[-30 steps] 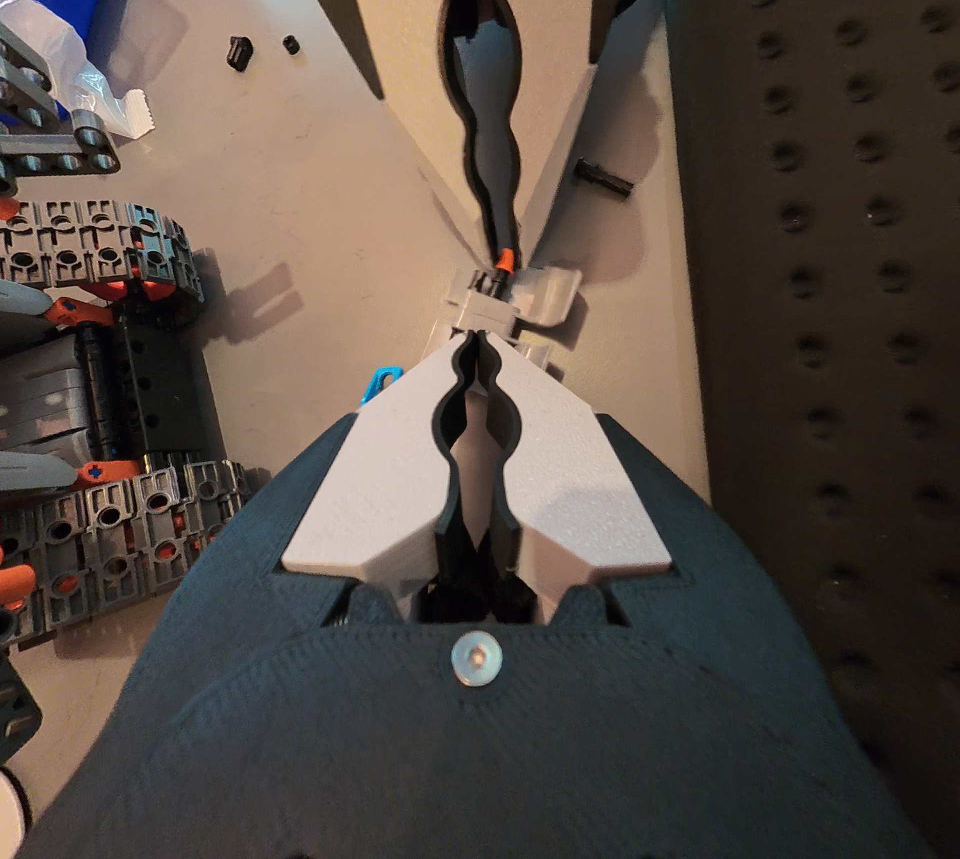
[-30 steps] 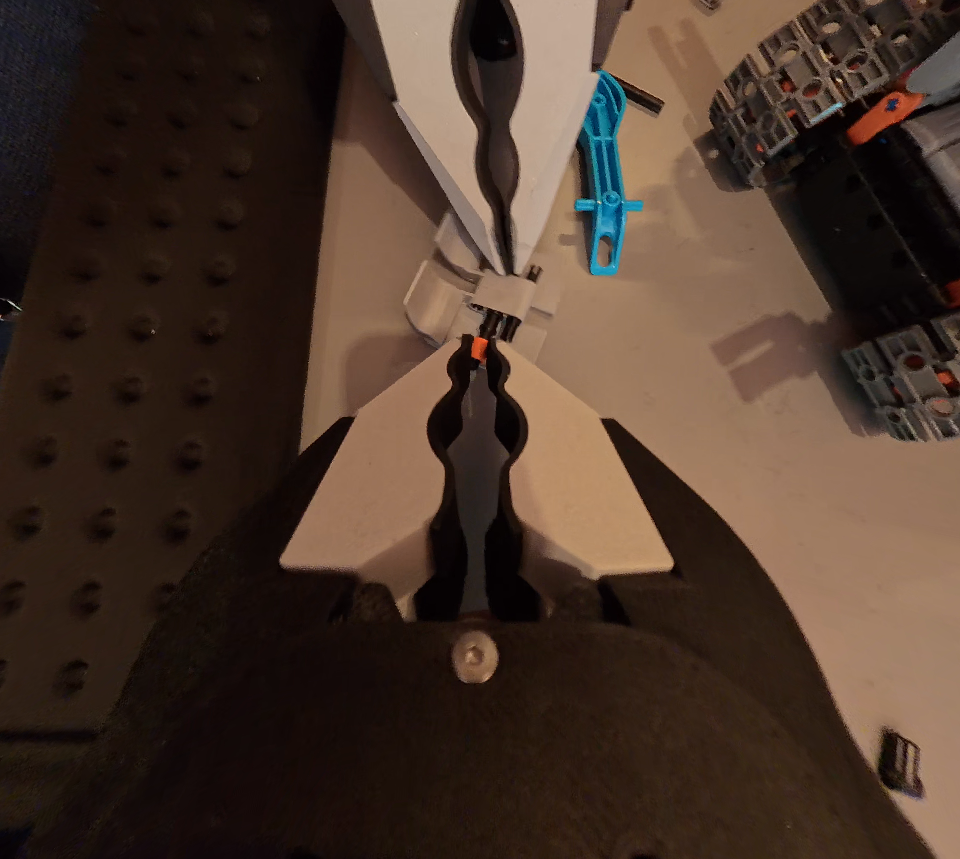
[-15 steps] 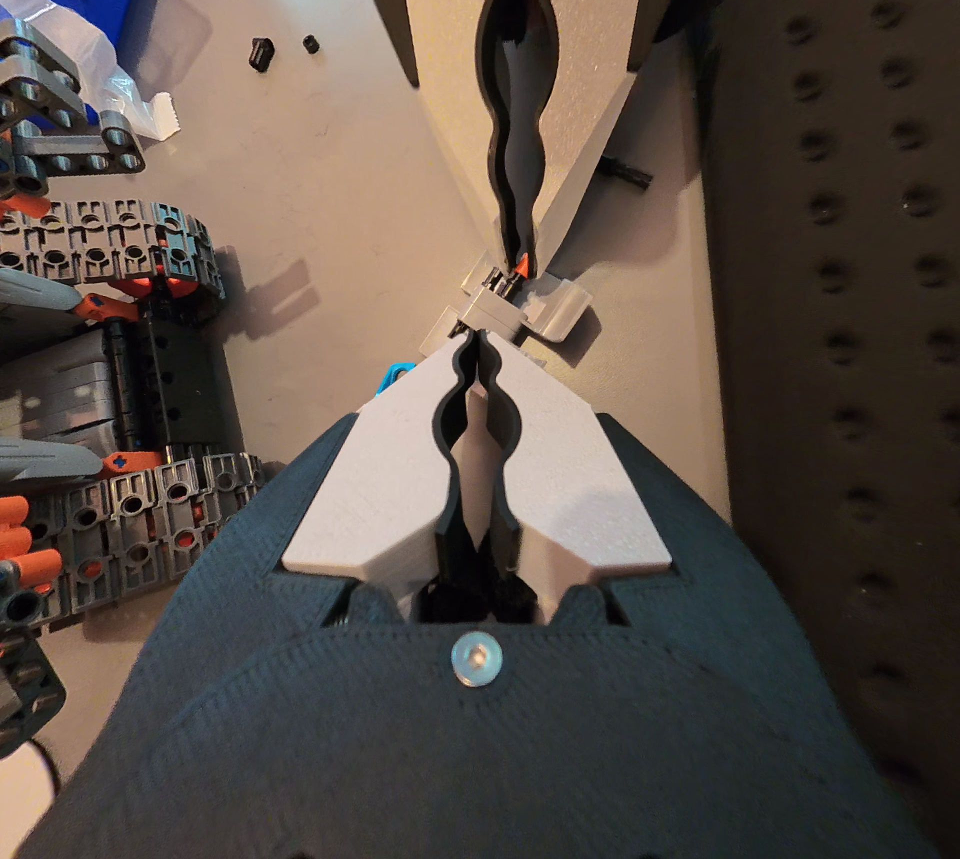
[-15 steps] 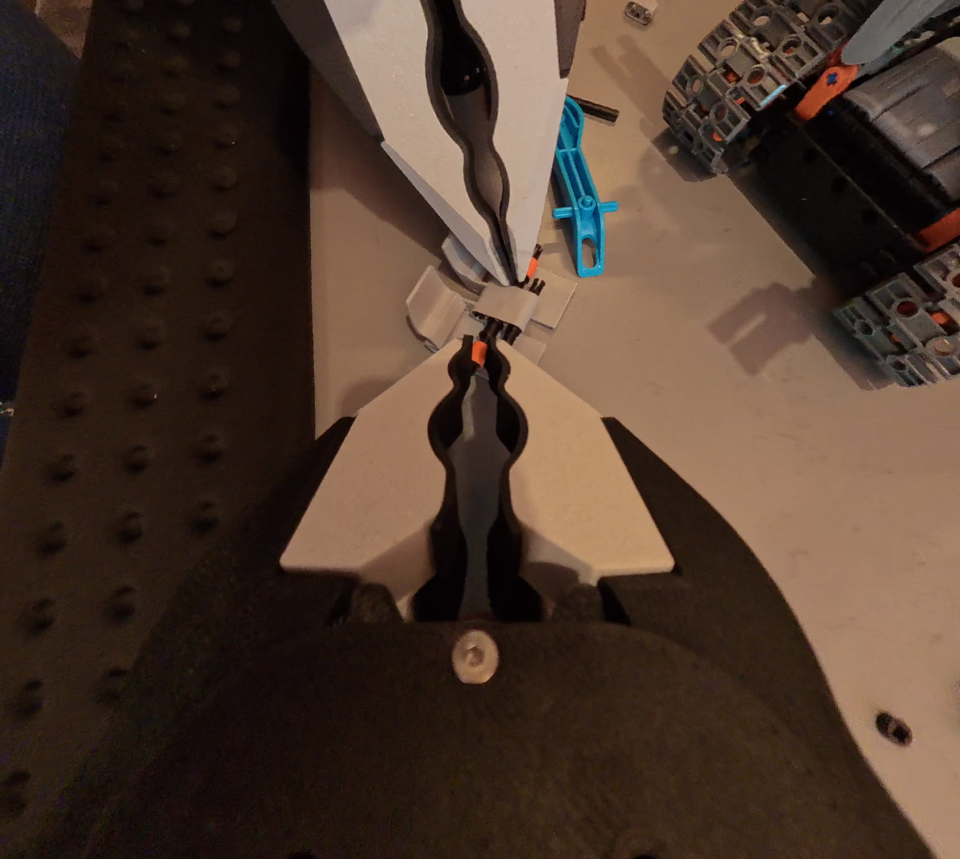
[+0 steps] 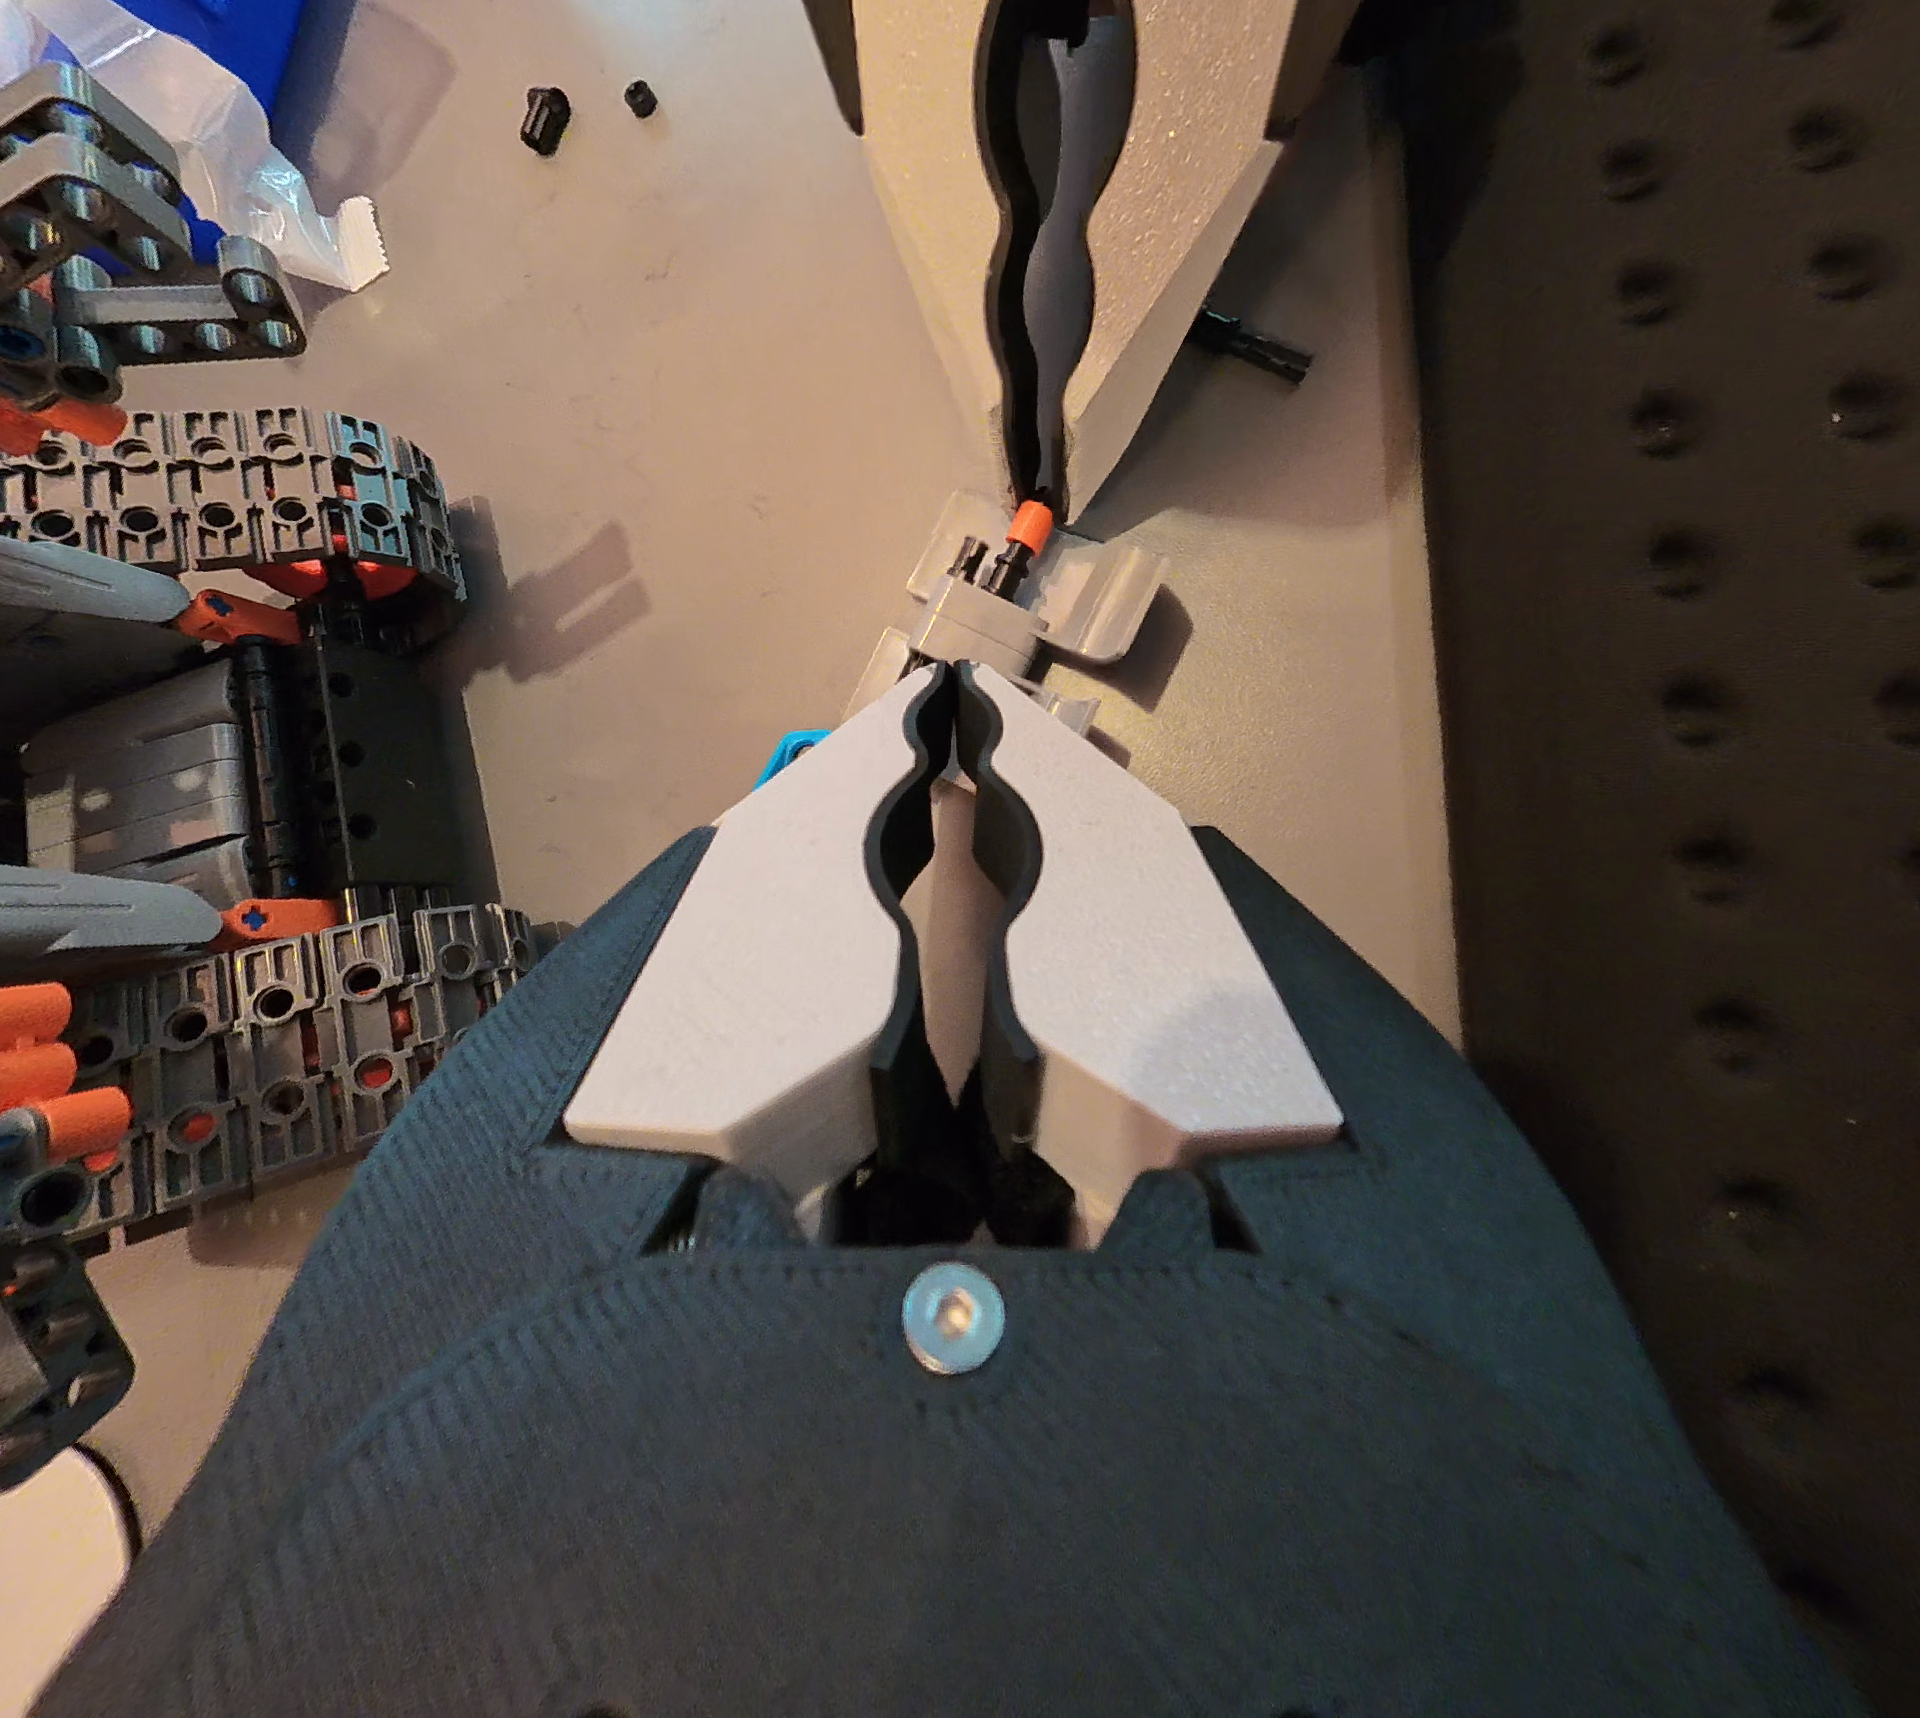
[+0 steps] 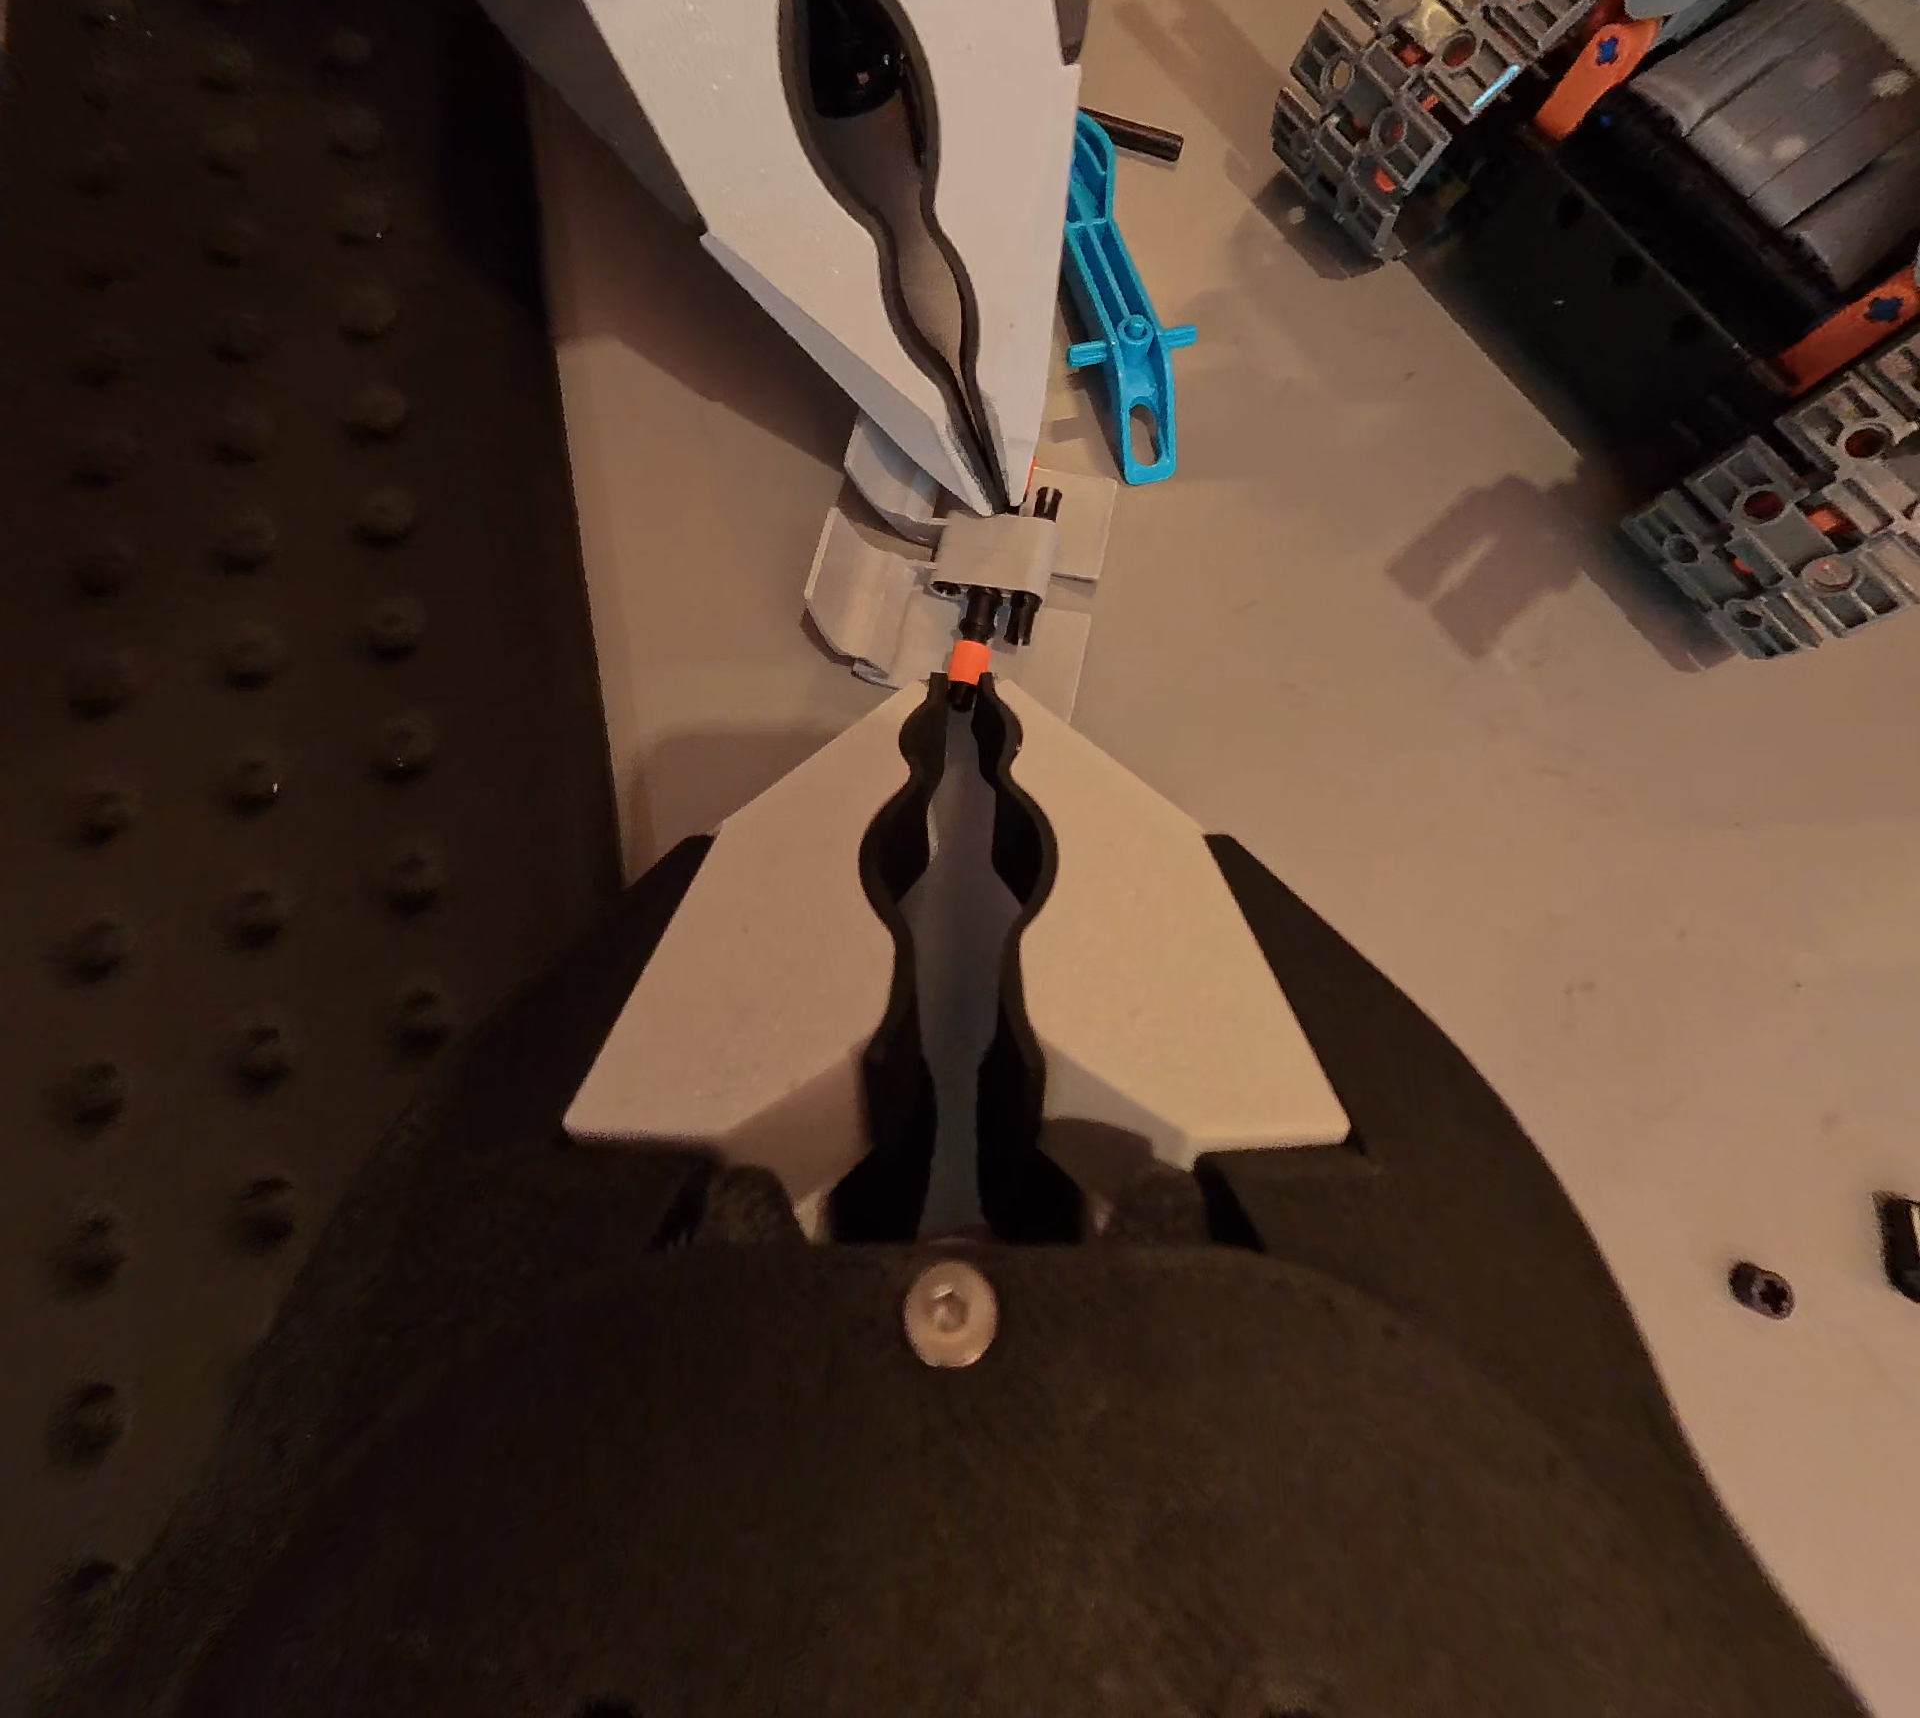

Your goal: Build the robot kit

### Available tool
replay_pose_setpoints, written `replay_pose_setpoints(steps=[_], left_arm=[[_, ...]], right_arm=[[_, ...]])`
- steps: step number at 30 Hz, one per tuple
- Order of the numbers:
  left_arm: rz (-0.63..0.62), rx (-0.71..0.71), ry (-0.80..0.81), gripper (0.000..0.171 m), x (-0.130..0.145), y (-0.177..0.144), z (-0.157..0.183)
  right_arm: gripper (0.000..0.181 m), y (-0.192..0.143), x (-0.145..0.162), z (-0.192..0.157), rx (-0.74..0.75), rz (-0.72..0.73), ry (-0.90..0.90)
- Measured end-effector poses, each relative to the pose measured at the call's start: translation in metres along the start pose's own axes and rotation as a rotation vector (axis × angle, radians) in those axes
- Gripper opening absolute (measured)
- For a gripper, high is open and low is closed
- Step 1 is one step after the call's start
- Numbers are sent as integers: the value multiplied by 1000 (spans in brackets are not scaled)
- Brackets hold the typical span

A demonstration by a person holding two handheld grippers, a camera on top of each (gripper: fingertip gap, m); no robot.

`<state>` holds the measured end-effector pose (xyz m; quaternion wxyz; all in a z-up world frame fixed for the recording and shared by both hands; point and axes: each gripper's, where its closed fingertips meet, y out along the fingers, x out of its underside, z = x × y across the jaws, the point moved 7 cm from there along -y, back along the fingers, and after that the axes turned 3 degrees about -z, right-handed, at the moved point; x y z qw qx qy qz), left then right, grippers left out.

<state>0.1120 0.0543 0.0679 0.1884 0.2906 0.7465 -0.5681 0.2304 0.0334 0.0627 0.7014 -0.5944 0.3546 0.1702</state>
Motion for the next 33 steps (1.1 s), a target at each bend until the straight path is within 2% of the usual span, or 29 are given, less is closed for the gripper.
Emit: replay_pose_setpoints(steps=[5,10,13,26,33], left_arm=[[5,-17,18,0,0,0,2],[7,-19,23,0,0,0,2],[8,-18,27,0,-1,0,3],[67,16,-6,4,-6,-11,1],[50,-45,-32,12,9,-32,0]], right_arm=[[2,1,0,4,20,3,12],[1,3,-5,4,46,-30,-87],[2,4,-5,7,58,-32,-79],[4,-2,-1,9,11,59,-36],[6,-14,-1,12,-1,154,-2]])
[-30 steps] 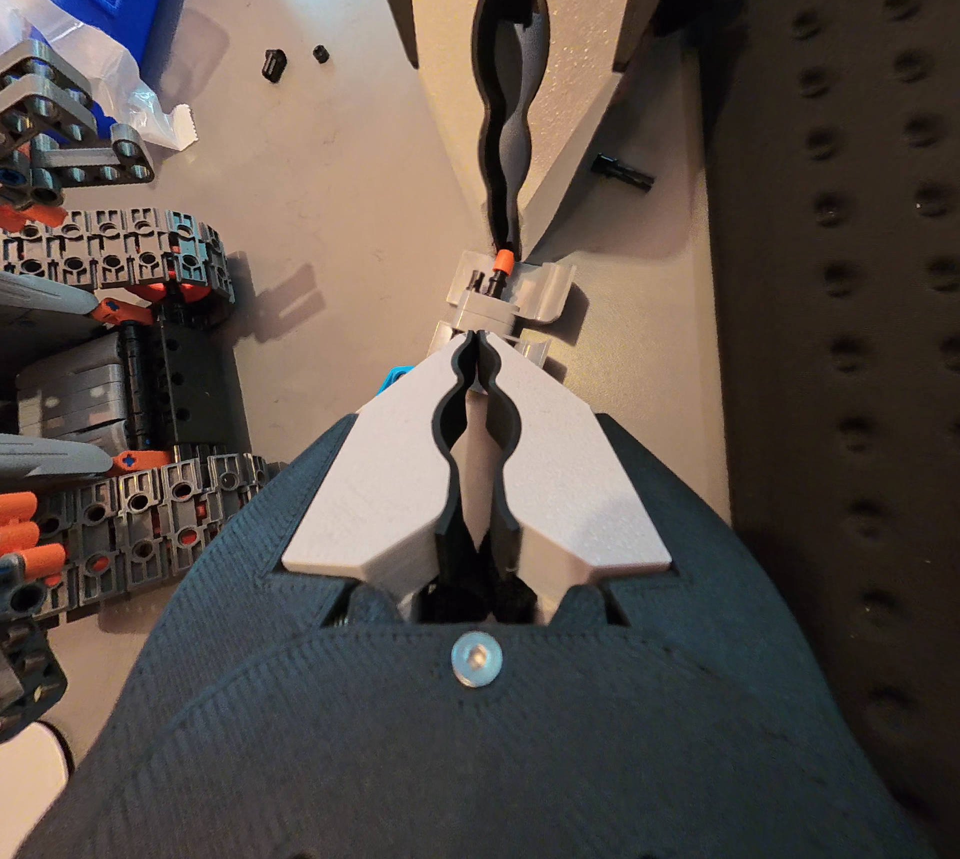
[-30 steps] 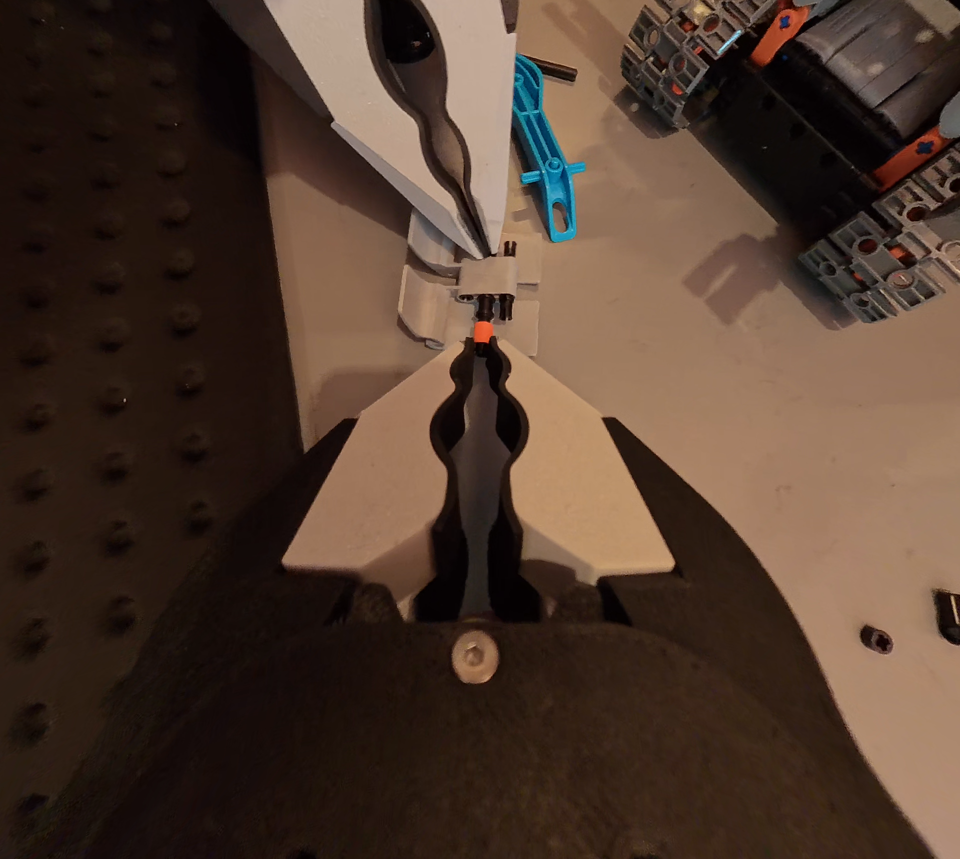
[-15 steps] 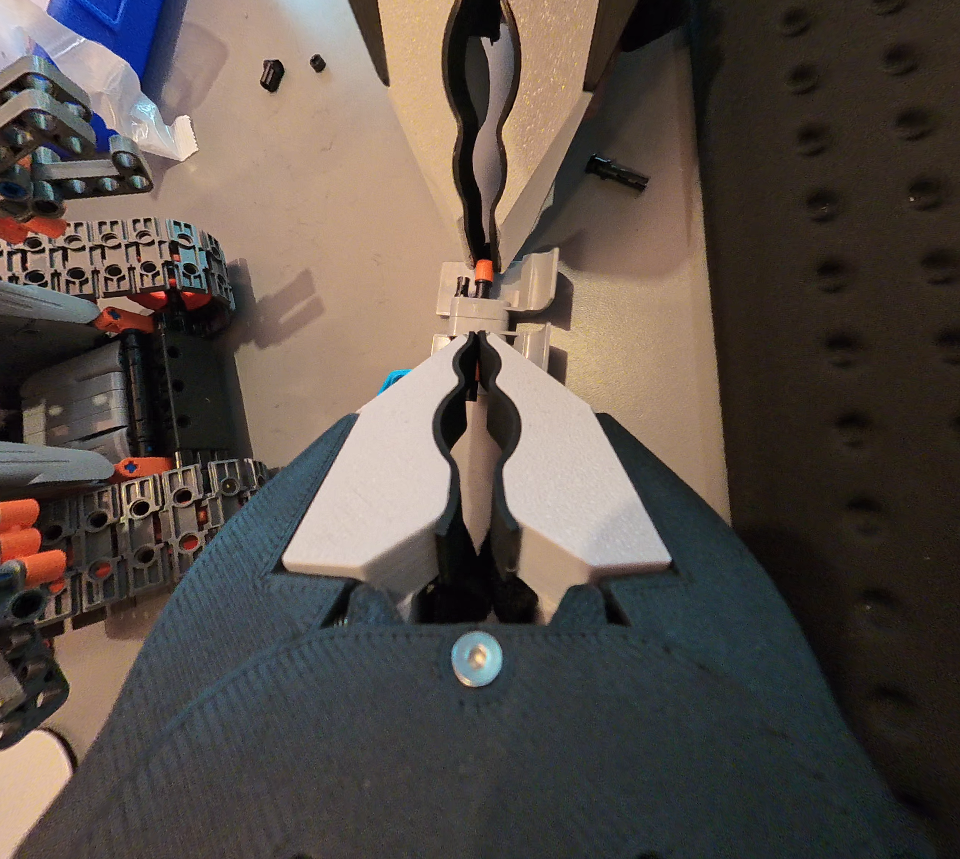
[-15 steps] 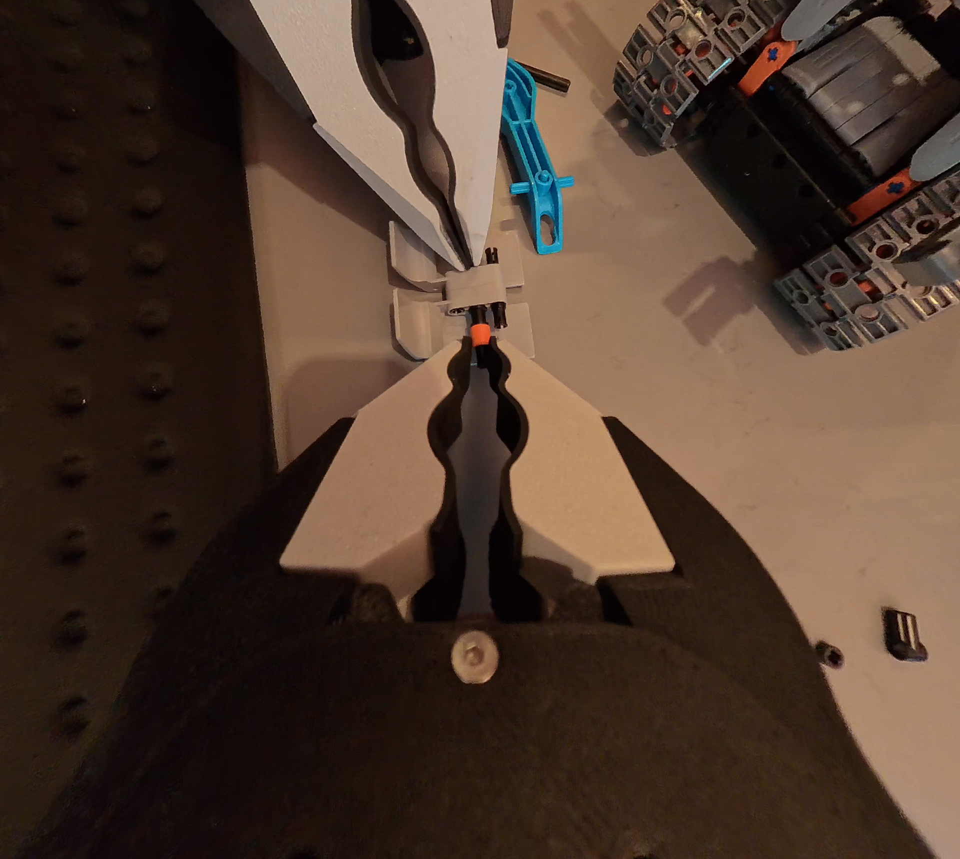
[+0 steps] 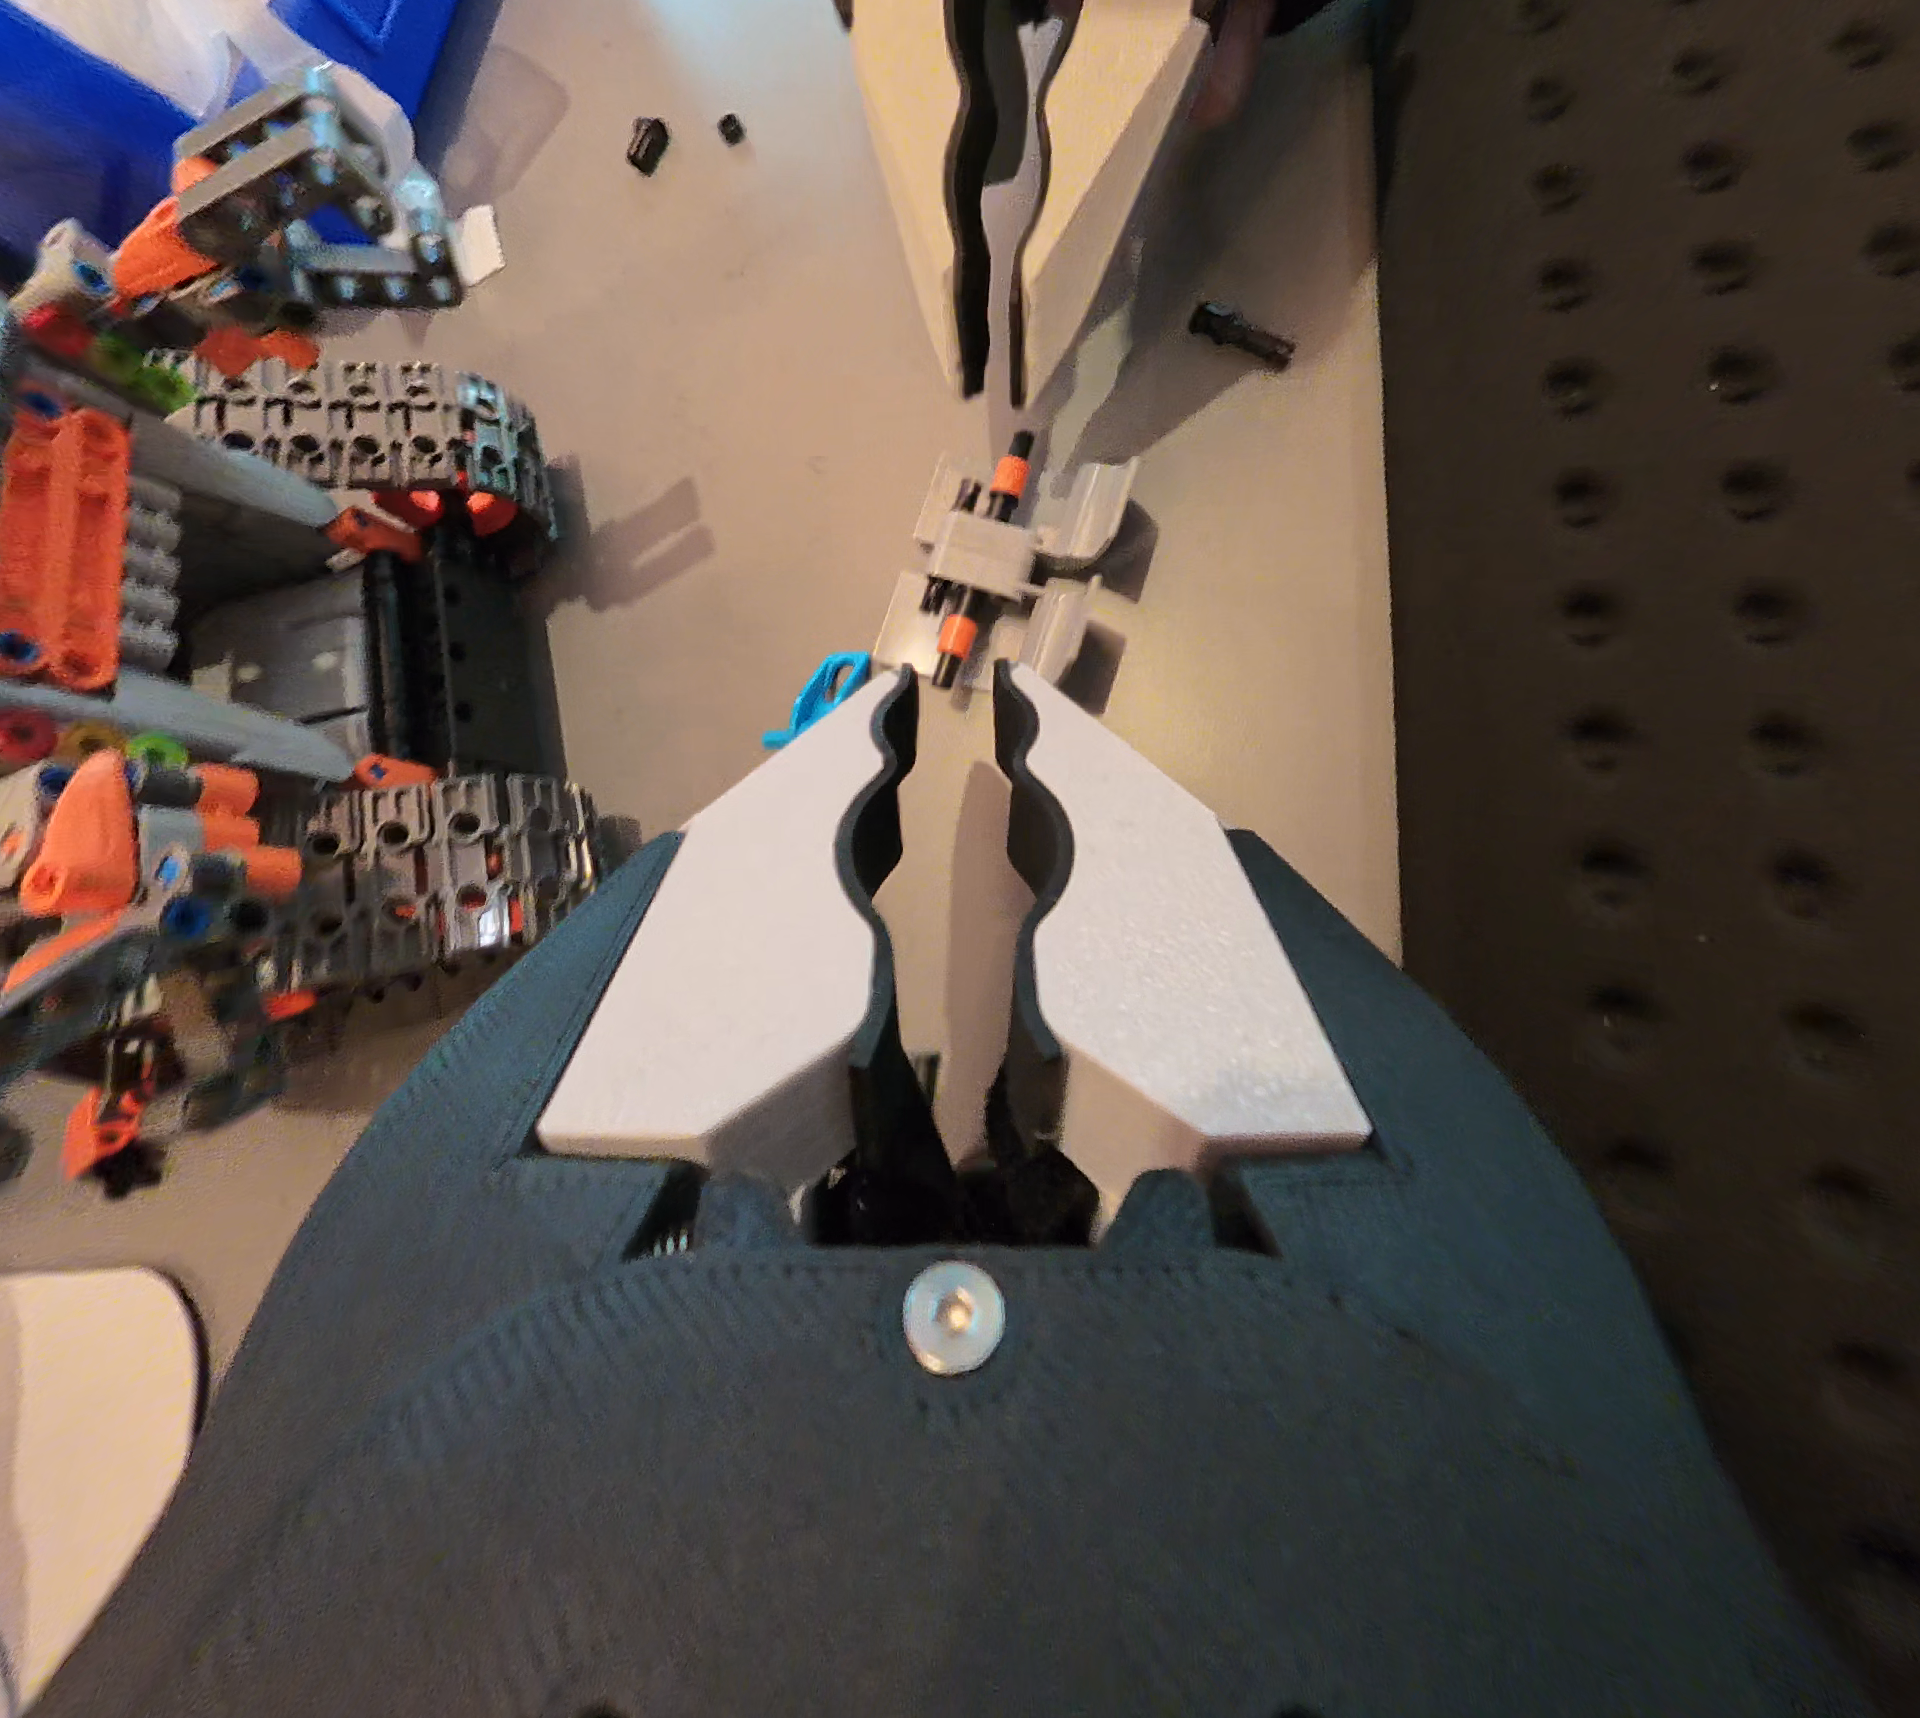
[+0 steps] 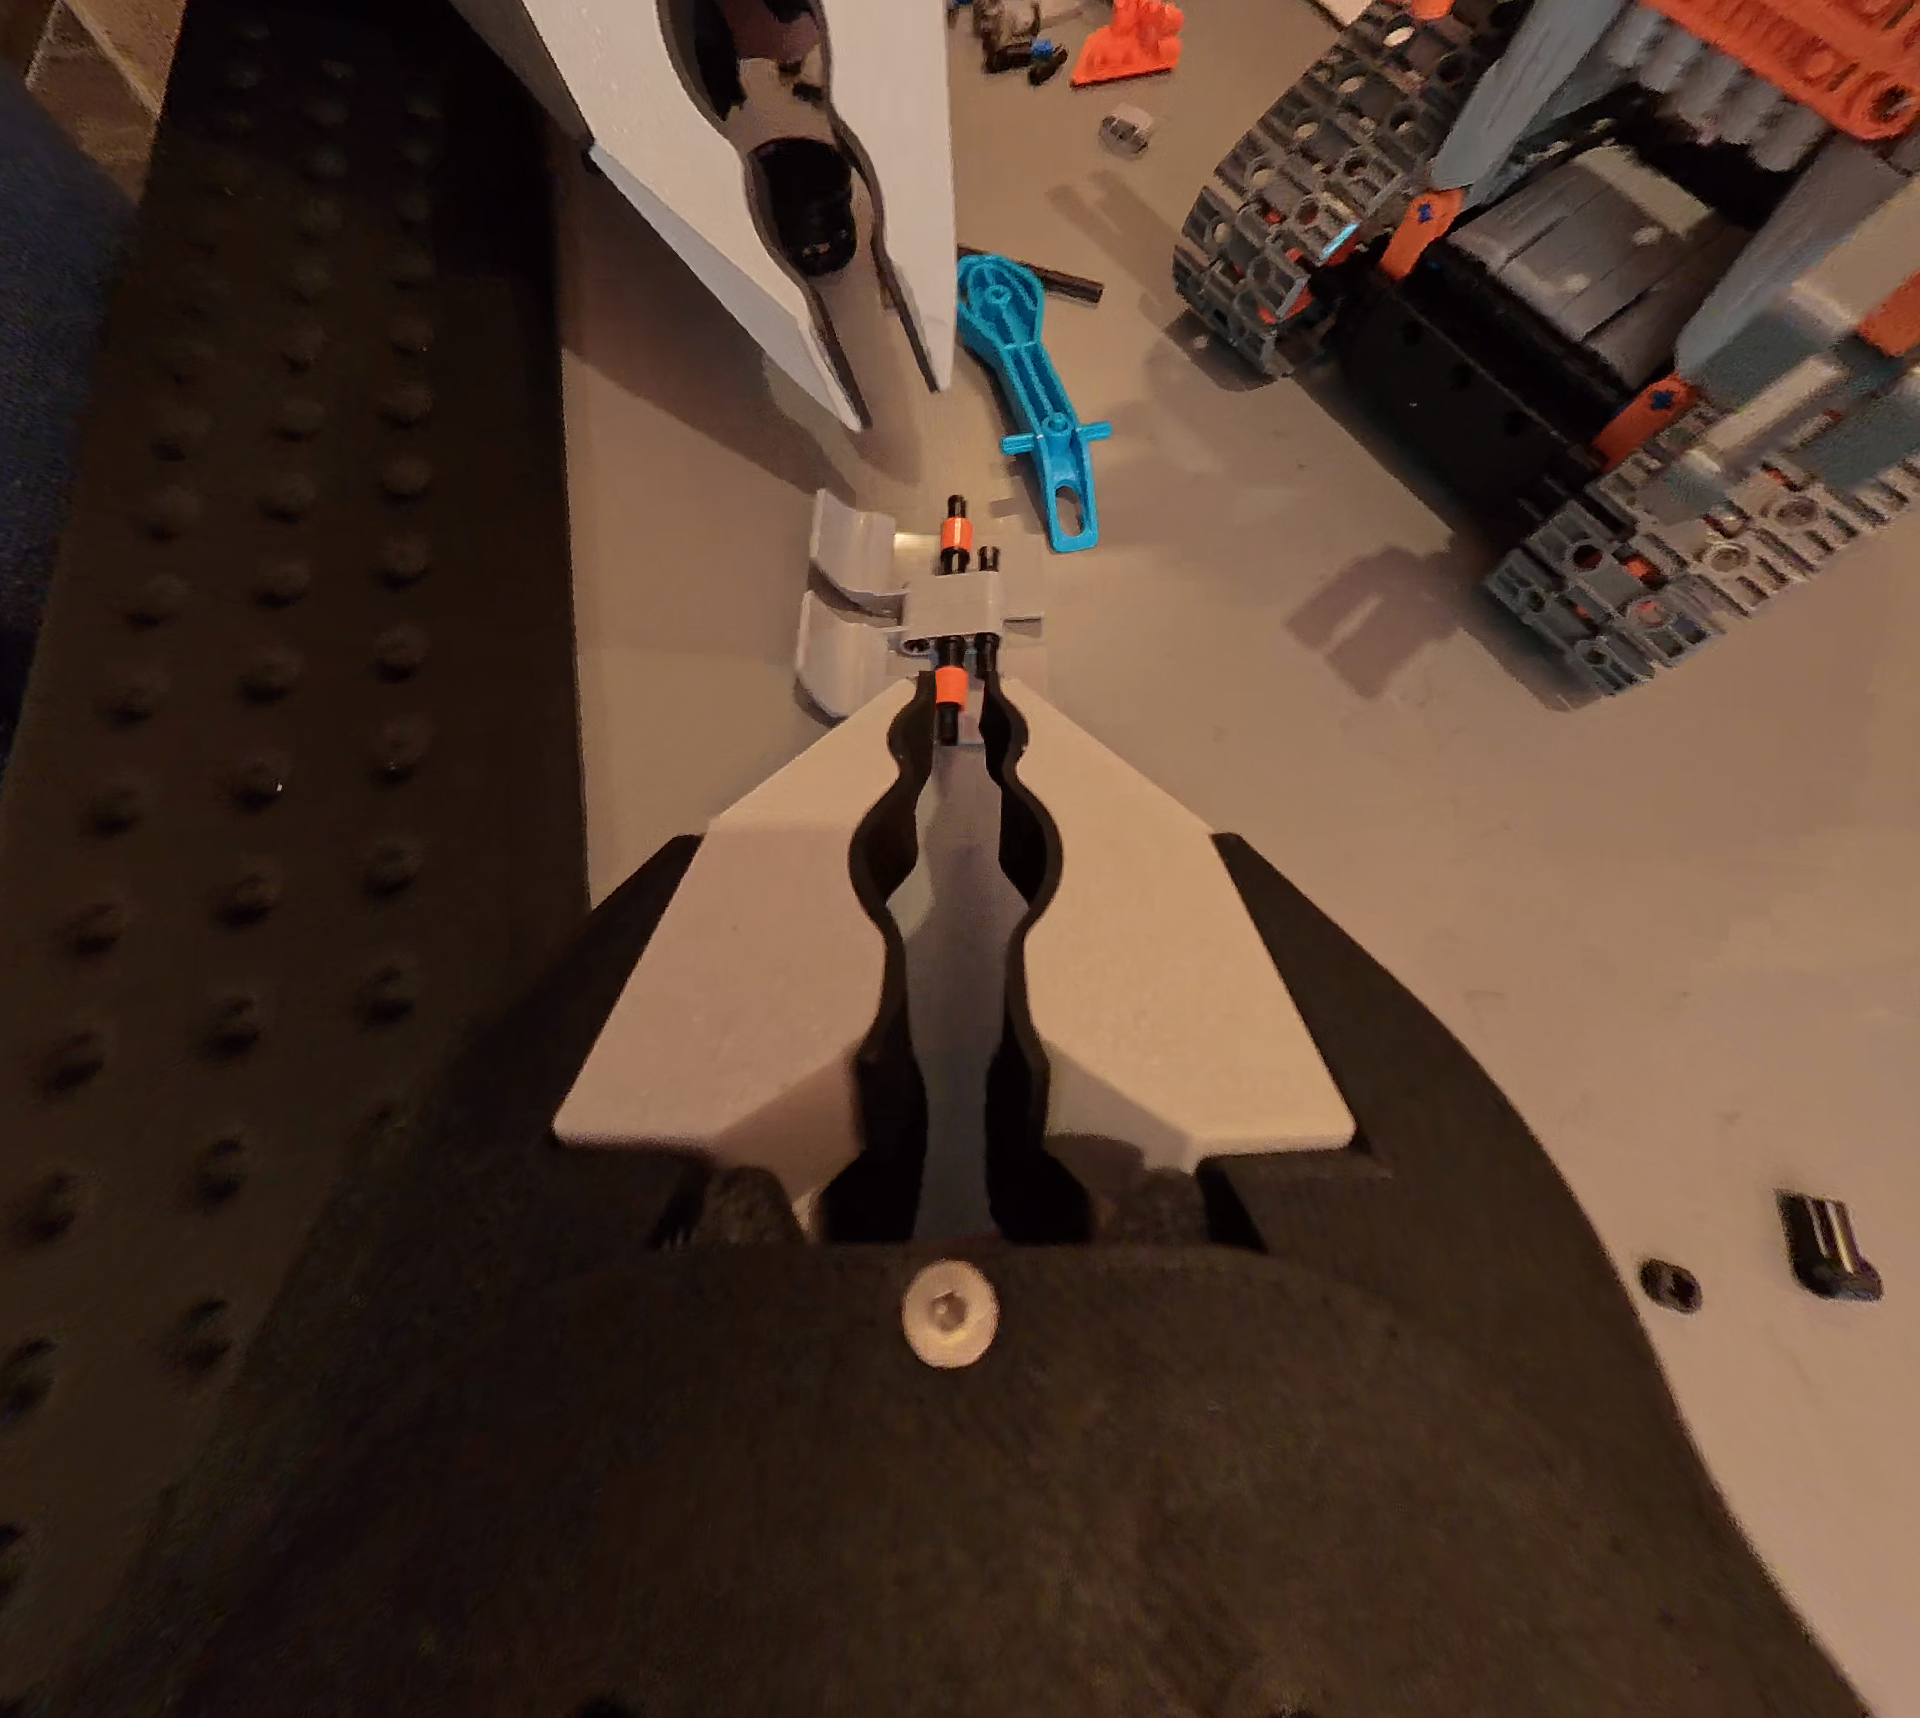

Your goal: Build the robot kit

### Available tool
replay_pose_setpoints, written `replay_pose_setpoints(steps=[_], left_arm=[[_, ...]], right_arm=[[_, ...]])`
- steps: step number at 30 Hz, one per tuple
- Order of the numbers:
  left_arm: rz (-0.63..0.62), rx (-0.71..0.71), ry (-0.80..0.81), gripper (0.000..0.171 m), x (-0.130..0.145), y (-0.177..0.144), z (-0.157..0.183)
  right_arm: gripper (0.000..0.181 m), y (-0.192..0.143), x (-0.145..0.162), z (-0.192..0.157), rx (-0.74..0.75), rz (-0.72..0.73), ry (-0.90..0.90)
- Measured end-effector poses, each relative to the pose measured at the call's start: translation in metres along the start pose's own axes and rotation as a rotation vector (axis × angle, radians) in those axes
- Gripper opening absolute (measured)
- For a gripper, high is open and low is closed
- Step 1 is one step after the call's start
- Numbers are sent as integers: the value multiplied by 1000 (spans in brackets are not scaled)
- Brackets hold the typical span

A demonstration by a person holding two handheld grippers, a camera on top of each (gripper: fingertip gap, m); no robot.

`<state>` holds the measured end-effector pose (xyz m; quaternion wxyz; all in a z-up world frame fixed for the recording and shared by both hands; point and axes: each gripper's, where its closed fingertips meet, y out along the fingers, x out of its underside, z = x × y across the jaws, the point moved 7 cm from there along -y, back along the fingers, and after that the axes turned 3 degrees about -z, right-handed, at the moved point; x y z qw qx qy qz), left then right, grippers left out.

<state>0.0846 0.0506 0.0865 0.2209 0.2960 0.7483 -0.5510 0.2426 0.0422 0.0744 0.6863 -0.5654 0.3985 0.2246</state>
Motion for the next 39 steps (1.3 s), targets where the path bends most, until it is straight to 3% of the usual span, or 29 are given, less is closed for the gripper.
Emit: replay_pose_setpoints(steps=[11,39], left_arm=[[57,-158,-118,20,40,-43,-5],[57,-198,-109,9,43,-38,-9]], right_arm=[[6,-16,-1,16,92,134,31],[5,-22,3,27,185,145,44]])
